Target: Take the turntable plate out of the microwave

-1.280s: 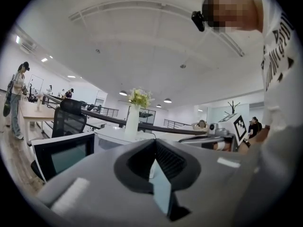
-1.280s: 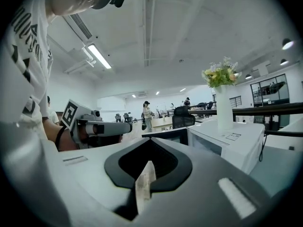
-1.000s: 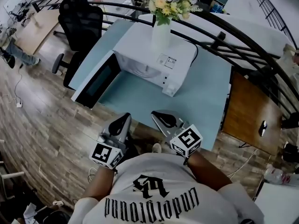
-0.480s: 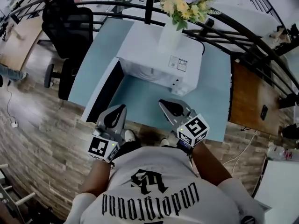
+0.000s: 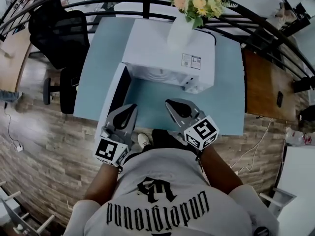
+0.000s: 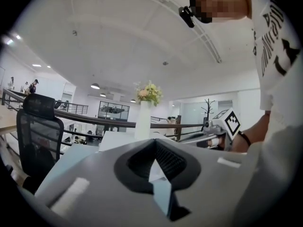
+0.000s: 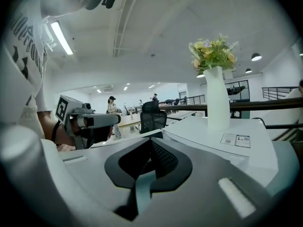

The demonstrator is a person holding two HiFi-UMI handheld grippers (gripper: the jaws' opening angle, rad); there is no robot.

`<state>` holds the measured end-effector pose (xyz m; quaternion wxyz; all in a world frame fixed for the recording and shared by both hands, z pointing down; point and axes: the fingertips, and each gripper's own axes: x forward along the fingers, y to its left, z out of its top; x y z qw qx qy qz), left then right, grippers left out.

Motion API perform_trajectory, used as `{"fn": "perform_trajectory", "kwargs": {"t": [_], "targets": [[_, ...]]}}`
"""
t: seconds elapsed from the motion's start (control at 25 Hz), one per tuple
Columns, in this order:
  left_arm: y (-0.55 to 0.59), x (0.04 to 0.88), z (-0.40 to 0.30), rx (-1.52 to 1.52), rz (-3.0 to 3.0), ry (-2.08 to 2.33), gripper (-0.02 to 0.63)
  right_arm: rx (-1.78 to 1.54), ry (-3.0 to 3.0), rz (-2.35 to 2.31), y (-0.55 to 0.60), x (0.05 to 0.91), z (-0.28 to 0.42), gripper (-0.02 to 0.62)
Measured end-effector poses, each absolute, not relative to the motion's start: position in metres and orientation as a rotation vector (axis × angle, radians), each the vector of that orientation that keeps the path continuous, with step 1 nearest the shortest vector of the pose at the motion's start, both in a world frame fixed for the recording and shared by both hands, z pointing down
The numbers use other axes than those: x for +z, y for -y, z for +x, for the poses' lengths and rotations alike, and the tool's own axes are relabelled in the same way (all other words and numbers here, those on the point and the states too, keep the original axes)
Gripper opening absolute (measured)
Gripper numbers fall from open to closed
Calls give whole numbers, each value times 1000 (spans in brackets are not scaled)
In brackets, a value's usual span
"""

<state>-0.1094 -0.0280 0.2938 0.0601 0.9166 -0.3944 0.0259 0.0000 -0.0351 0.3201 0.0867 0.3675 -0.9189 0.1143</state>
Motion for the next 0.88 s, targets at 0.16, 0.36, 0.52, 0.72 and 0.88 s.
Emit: {"fn": "perform_trajectory", "kwargs": {"t": [0.16,0.36,0.52,0.72,0.88], "targets": [[46,300,-103,109,2782,1176,51,412,2729,1104,50,336,-1,3],[67,316,-95,117,2757,1160,51,516,2706,1071,71,364,-4,5],[86,336,-90,128,2717,1150,50,631,2679,1021,84,396,-7,23],[108,359,-84,165,2709,1172,51,765,2627,966,99,442,-13,55],[121,379,-79,191,2689,1180,51,925,2591,963,112,478,-16,86]]}}
